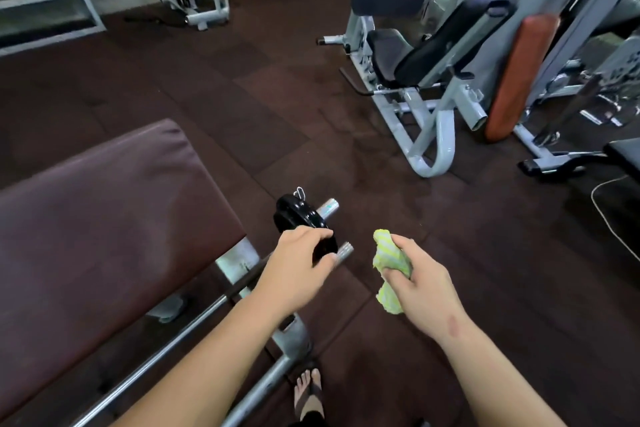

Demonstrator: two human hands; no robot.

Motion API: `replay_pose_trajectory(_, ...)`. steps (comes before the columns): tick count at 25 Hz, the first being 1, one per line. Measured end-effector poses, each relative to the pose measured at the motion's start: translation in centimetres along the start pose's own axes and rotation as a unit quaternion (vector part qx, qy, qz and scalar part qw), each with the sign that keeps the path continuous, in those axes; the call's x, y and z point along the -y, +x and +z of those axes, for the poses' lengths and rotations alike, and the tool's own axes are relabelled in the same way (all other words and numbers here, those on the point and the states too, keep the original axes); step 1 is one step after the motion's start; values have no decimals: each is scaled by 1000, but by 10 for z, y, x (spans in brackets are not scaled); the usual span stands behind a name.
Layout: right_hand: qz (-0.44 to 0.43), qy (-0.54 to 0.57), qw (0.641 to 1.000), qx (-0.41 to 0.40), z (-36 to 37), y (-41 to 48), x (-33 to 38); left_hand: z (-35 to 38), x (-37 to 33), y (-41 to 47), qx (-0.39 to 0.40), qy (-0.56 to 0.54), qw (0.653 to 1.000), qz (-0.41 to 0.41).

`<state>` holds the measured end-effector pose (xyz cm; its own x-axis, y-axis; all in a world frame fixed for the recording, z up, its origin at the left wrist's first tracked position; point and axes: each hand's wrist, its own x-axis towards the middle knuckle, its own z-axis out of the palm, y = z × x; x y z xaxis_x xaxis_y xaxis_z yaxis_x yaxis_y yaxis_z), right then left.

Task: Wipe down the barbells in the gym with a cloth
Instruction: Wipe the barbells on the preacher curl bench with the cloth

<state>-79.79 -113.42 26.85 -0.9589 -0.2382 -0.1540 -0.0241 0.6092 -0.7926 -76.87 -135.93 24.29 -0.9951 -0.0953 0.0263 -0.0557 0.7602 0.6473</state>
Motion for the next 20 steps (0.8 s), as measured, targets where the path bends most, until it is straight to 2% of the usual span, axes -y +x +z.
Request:
replay_pose_trajectory(5,17,-20,999,27,12,86,5,7,30,74,11,-16,999,-36)
replay_pose_trajectory(12,3,-73,992,100,32,173,-8,15,68,120,4,-9,994,-106)
replay_pose_trajectory(20,-115,-131,960,219,67,278,-52,64,87,162,-52,27,980,-192)
